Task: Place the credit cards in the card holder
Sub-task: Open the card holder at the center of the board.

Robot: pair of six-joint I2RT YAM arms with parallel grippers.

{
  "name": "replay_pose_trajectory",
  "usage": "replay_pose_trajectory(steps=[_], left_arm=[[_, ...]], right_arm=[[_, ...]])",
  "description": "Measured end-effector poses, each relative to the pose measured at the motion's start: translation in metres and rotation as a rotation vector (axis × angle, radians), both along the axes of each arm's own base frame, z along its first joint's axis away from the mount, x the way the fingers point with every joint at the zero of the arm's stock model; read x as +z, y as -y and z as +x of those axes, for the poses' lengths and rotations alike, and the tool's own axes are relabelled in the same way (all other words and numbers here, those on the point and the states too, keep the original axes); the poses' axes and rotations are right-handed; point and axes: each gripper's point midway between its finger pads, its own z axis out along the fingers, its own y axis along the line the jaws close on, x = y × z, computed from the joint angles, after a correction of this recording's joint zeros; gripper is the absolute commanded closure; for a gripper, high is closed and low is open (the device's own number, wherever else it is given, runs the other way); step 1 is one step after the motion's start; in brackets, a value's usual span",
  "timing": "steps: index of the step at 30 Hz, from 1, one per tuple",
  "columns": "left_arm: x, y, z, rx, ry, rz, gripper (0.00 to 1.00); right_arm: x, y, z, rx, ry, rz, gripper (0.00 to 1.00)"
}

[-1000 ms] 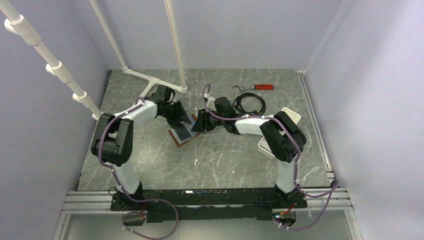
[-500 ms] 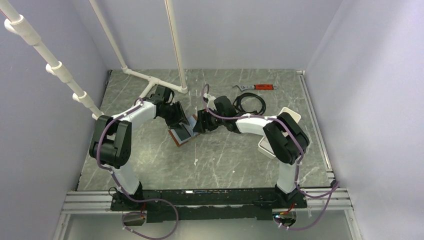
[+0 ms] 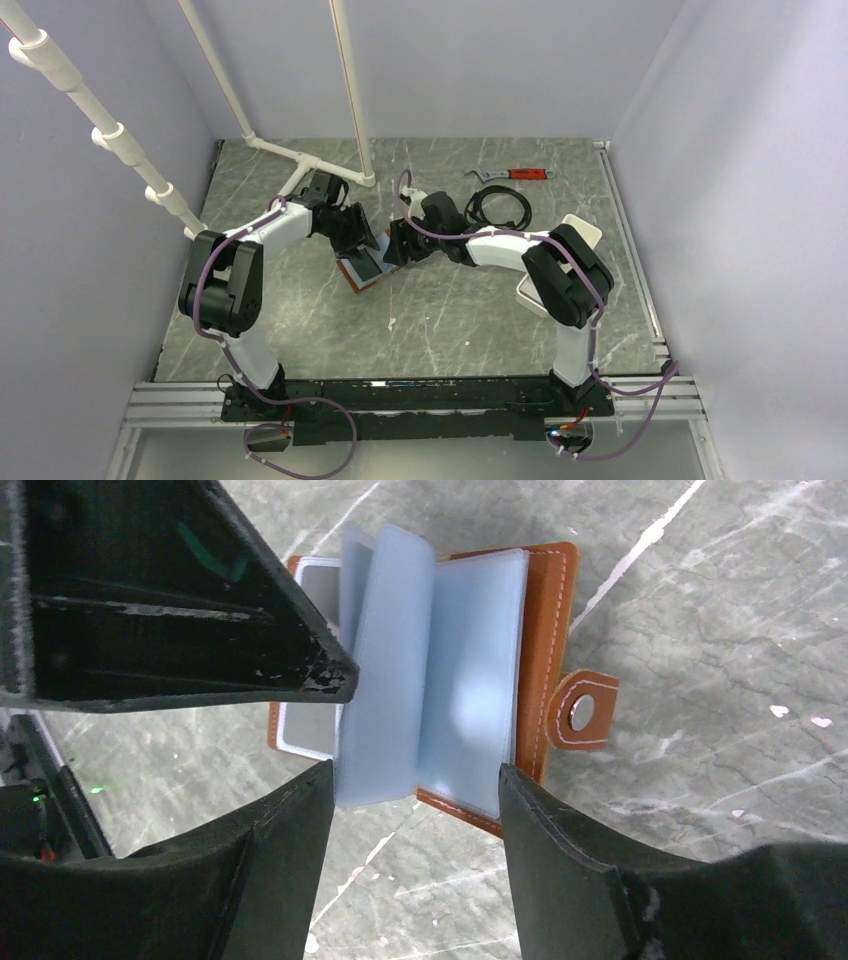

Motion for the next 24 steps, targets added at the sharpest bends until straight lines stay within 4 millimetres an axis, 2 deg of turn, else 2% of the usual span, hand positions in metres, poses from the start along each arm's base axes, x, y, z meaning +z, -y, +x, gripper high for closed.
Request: replay_pose_trajectory(steps=[5, 13, 18, 24], left_arm=[[-0.001, -0.001, -0.001, -0.004, -0.003, 0.004, 0.42], [-0.002, -0.005, -0.002, -0.009, -0.006, 0.016, 0.41], [-0.002, -0.006, -0.002, -0.007, -0.006, 0.017, 0.41], [-0.003, -0.007, -0.002, -0.005, -0.010, 0.019, 0.41]], right_arm=[[-0.006, 0.002, 0.003, -0.021, 0.013, -0.033, 0.42], [-0.013, 0.005, 0.000, -0.020, 0.023, -0.057, 0.29], [-0.024, 0.012, -0.009, -0.012, 0.010, -0.083, 0.27], [-0.025, 0.016, -0.010, -0.014, 0.024, -0.096, 0.28]])
